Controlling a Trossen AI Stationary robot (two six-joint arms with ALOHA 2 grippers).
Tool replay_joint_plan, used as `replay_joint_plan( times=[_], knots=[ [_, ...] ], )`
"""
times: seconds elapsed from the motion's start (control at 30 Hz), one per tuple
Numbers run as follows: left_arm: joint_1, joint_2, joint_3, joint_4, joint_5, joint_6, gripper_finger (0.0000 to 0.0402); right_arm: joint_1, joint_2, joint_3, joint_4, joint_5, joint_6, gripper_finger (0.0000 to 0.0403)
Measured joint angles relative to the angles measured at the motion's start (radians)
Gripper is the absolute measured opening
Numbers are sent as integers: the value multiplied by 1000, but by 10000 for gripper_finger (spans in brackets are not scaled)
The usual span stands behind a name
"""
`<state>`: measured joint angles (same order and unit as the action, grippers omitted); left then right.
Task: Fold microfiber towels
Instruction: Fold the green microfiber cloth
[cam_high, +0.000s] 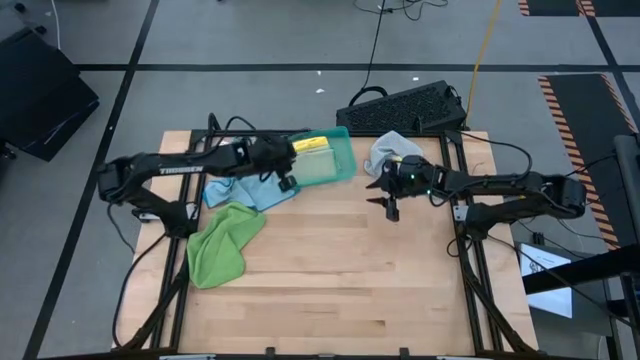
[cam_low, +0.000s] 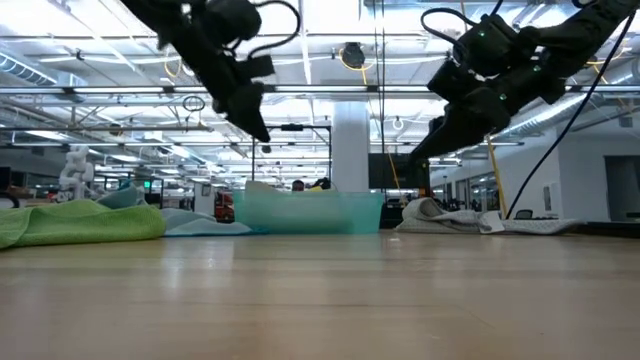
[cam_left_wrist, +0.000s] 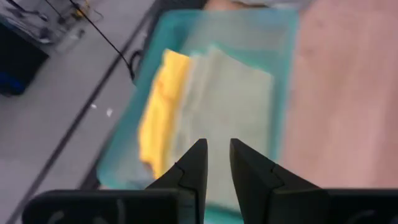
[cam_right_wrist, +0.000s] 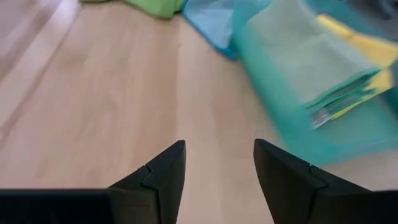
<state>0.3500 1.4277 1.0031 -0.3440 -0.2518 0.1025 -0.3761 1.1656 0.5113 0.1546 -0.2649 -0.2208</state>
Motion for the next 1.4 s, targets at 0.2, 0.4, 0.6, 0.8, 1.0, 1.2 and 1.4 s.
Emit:
replay_joint_plan(
  times=[0.2, 0.4, 0.6, 0.8, 1.0, 1.2, 1.4],
  knots=[
    [-190, -24, 0, -208, -121, -188, 72, 81, 0, -32, 8, 1, 73, 180],
    [-373, -23, 0, -350, -169, -432, 72, 164, 0, -81, 93, 3, 157, 180],
    [-530, -23, 0, -458, -243, -698, 72, 249, 0, -135, 201, 26, 240, 180],
    [-675, -14, 0, -512, -251, -912, 72, 365, 0, -181, 203, 131, 304, 180],
    [-785, 58, 0, -591, -243, -1138, 107, 476, 0, -229, 278, 243, 347, 180],
    [-867, 158, 0, -684, -217, -1357, 208, 549, 0, -234, 281, 248, 391, 180],
    [-884, 219, 0, -824, -113, -1627, 264, 601, 0, -234, 298, 315, 393, 180]
  ],
)
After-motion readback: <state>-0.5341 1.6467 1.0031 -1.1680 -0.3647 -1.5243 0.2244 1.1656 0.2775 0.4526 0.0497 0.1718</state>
